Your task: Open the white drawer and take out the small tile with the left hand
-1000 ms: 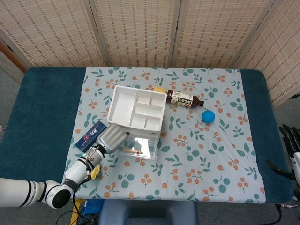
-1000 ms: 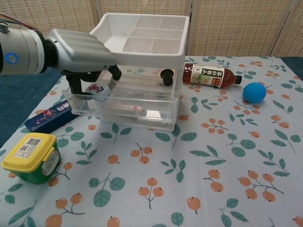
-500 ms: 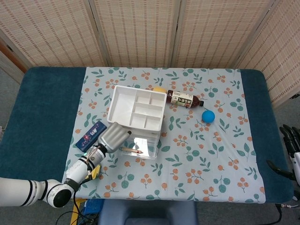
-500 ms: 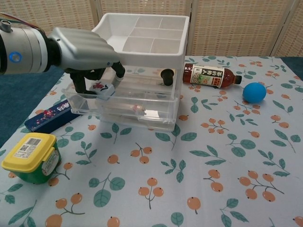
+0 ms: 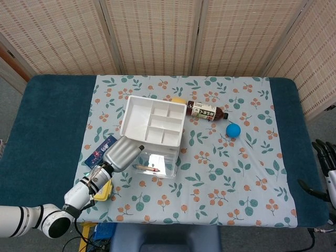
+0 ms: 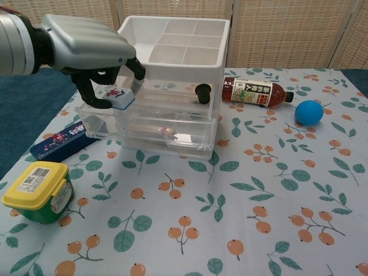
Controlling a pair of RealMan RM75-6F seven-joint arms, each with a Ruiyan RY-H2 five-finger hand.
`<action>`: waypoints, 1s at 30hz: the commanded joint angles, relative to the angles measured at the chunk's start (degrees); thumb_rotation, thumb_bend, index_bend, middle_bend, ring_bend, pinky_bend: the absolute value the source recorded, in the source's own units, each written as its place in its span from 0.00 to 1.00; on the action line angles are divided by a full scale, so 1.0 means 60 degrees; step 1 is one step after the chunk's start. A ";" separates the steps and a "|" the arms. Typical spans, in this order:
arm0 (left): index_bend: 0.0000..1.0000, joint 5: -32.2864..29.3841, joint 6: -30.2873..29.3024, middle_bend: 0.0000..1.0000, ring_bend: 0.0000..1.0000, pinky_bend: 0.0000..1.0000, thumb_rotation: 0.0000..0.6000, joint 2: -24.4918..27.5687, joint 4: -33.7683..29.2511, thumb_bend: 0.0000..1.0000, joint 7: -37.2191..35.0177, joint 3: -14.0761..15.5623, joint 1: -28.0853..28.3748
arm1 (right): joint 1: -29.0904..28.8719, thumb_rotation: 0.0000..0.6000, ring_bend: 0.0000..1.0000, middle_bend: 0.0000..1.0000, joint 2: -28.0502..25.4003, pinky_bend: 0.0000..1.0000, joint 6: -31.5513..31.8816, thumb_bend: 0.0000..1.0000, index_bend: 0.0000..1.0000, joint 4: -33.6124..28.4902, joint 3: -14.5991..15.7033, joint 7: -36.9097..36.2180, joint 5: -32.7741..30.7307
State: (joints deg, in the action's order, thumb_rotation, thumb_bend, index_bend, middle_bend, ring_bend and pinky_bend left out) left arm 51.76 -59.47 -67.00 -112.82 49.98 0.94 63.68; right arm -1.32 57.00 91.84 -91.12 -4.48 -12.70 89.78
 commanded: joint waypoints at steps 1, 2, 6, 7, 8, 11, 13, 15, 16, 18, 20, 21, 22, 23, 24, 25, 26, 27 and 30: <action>0.55 0.0543 -0.0277 0.99 1.00 1.00 1.00 0.0403 -0.0354 0.29 -0.0351 0.0077 -0.0364 | -0.0004 1.00 0.00 0.04 0.0001 0.00 0.0006 0.20 0.00 0.0000 -0.0001 -0.0003 0.0012; 0.55 0.0693 -0.0343 0.99 1.00 1.00 1.00 0.0515 -0.0437 0.29 -0.0438 0.0096 -0.0458 | -0.0008 1.00 0.00 0.04 0.0002 0.00 0.0005 0.20 0.00 -0.0002 -0.0001 -0.0002 0.0020; 0.55 0.1299 -0.0637 0.99 1.00 1.00 1.00 0.0943 -0.0715 0.29 -0.0750 0.0181 -0.0875 | -0.0026 1.00 0.00 0.04 0.0005 0.00 -0.0008 0.20 0.00 -0.0015 0.0005 0.0007 0.0053; 0.55 0.1396 -0.0673 0.99 1.00 1.00 1.00 0.1028 -0.0754 0.29 -0.0823 0.0195 -0.0961 | -0.0033 1.00 0.00 0.04 0.0008 0.00 -0.0009 0.20 0.00 -0.0018 0.0003 0.0008 0.0060; 0.55 0.1510 -0.0724 0.99 1.00 1.00 1.00 0.1132 -0.0791 0.29 -0.0905 0.0208 -0.1070 | -0.0041 1.00 0.00 0.04 0.0010 0.00 -0.0009 0.20 0.00 -0.0021 0.0001 0.0005 0.0072; 0.55 0.1738 -0.0870 0.99 1.00 1.00 1.00 0.1366 -0.0849 0.29 -0.1119 0.0218 -0.1353 | -0.0055 1.00 0.00 0.04 0.0009 0.00 0.0004 0.20 0.00 -0.0034 0.0004 0.0016 0.0120; 0.55 0.1849 -0.0973 0.99 1.00 1.00 1.00 0.1484 -0.0851 0.29 -0.1215 0.0233 -0.1535 | -0.0052 1.00 0.00 0.04 0.0007 0.00 0.0022 0.20 0.00 -0.0045 0.0009 0.0017 0.0141; 0.56 0.1889 -0.1047 0.99 1.00 1.00 1.00 0.1619 -0.0833 0.29 -0.1294 0.0256 -0.1731 | -0.0050 1.00 0.00 0.04 0.0001 0.00 0.0036 0.20 0.00 -0.0062 0.0012 0.0025 0.0154; 0.56 0.1889 -0.1082 0.99 1.00 1.00 1.00 0.1695 -0.0826 0.29 -0.1357 0.0256 -0.1838 | -0.0051 1.00 0.00 0.04 -0.0002 0.00 0.0047 0.20 0.00 -0.0071 0.0012 0.0028 0.0167; 0.56 0.1894 -0.1153 0.99 1.00 1.00 1.00 0.1790 -0.0796 0.29 -0.1441 0.0265 -0.2012 | -0.0055 1.00 0.00 0.04 -0.0002 0.00 0.0054 0.20 0.00 -0.0072 0.0014 0.0025 0.0185; 0.56 0.1857 -0.1190 0.99 1.00 1.00 1.00 0.1884 -0.0736 0.29 -0.1502 0.0302 -0.2207 | -0.0069 1.00 0.00 0.04 0.0009 0.00 0.0042 0.20 0.00 -0.0068 0.0007 0.0019 0.0182; 0.55 0.1818 -0.1199 0.99 1.00 1.00 1.00 0.1923 -0.0715 0.29 -0.1550 0.0313 -0.2293 | -0.0080 1.00 0.00 0.04 0.0014 0.00 0.0037 0.20 0.00 -0.0067 0.0005 0.0015 0.0191; 0.55 0.1768 -0.1210 0.99 1.00 1.00 1.00 0.1960 -0.0691 0.29 -0.1613 0.0322 -0.2383 | -0.0094 1.00 0.00 0.04 0.0019 0.00 0.0031 0.20 0.00 -0.0064 0.0004 0.0016 0.0209; 0.55 0.1710 -0.1224 0.99 1.00 1.00 1.00 0.2004 -0.0642 0.29 -0.1695 0.0331 -0.2500 | -0.0111 1.00 0.00 0.04 0.0025 0.00 0.0025 0.20 0.00 -0.0061 0.0002 0.0019 0.0231; 0.55 0.1670 -0.1226 0.99 1.00 1.00 1.00 0.2034 -0.0592 0.29 -0.1751 0.0342 -0.2584 | -0.0124 1.00 0.00 0.04 0.0026 0.00 0.0016 0.20 0.00 -0.0061 -0.0001 0.0021 0.0239; 0.55 0.1608 -0.1216 0.99 1.00 1.00 1.00 0.2070 -0.0527 0.29 -0.1848 0.0354 -0.2695 | -0.0139 1.00 0.00 0.04 0.0023 0.00 0.0005 0.20 0.00 -0.0062 -0.0004 0.0023 0.0244; 0.55 0.1572 -0.1209 0.99 1.00 1.00 1.00 0.2086 -0.0491 0.29 -0.1901 0.0359 -0.2751 | -0.0145 1.00 0.00 0.04 0.0020 0.00 0.0000 0.20 0.00 -0.0063 -0.0007 0.0024 0.0245; 0.55 0.1498 -0.1198 0.99 1.00 1.00 1.00 0.2111 -0.0405 0.29 -0.1993 0.0373 -0.2864 | -0.0154 1.00 0.00 0.04 0.0018 0.00 -0.0005 0.20 0.00 -0.0065 -0.0010 0.0023 0.0246; 0.56 0.1279 -0.1152 0.99 1.00 1.00 1.00 0.2092 -0.0158 0.29 -0.2195 0.0404 -0.3134 | -0.0165 1.00 0.00 0.04 0.0018 0.00 -0.0008 0.20 0.00 -0.0067 -0.0011 0.0021 0.0248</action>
State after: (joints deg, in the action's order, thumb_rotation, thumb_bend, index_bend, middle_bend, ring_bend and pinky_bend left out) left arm 59.95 -66.53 -54.46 -114.29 37.30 3.24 45.37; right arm -2.31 57.10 91.79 -91.52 -4.55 -12.57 91.27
